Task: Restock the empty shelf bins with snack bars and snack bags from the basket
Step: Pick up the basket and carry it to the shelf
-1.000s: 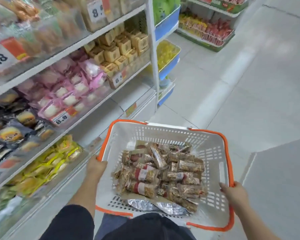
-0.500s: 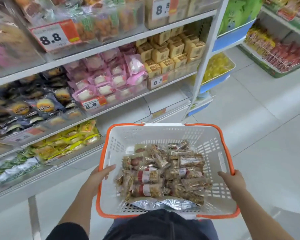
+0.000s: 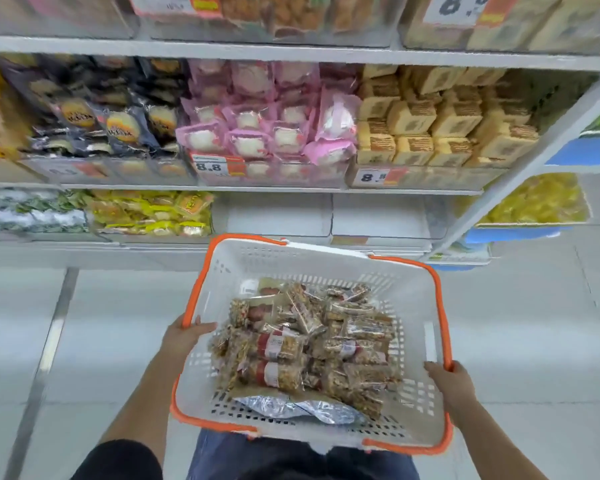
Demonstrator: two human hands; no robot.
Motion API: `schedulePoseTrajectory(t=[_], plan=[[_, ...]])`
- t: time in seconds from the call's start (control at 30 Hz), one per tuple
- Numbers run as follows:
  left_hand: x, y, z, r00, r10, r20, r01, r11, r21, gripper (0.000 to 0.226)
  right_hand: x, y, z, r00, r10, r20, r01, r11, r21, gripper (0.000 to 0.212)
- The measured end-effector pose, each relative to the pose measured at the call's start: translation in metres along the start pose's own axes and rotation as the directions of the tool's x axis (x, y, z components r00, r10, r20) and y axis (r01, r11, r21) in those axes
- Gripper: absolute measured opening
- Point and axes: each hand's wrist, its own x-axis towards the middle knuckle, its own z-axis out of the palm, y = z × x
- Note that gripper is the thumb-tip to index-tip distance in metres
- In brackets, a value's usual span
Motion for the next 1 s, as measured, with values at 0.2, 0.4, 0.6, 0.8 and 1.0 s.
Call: schedulePoseTrajectory(t=[0.2, 0.4, 0.6, 0.8, 1.0], plan=[[-0.023, -0.057, 0.062, 0.991, -0.090, -0.099, 0.074, 0.986, -0.148, 0.037, 0.083, -0.002, -0.028, 0.990, 0.020, 0.140, -0.002, 0.991, -0.131, 0.037], [0.028, -0.078, 0.087, 0.991, -0.081, -0.111, 0.072, 0.994, -0.081, 0.028, 0.144, -0.014, 0.009, 0.995, -0.008, 0.096, 0.020, 0.992, -0.126, 0.028], [0.137, -0.098, 0.096, 0.993, -0.036, -0.114, 0.048, 0.993, 0.106, 0.015, 0.212, 0.014, 0.085, 0.994, 0.080, 0.080, -0.072, 0.993, -0.091, 0.030], [0.232, -0.129, 0.124, 0.984, -0.012, -0.180, 0.052, 0.973, 0.224, 0.015, 0.277, 0.044, 0.159, 0.999, 0.038, 0.020, -0.036, 0.995, -0.094, 0.022], [0.313, -0.190, 0.153, 0.963, 0.106, -0.247, -0.002, 0.922, 0.387, 0.035, 0.354, 0.078, 0.224, 0.988, -0.142, 0.066, 0.153, 0.962, -0.226, 0.032]])
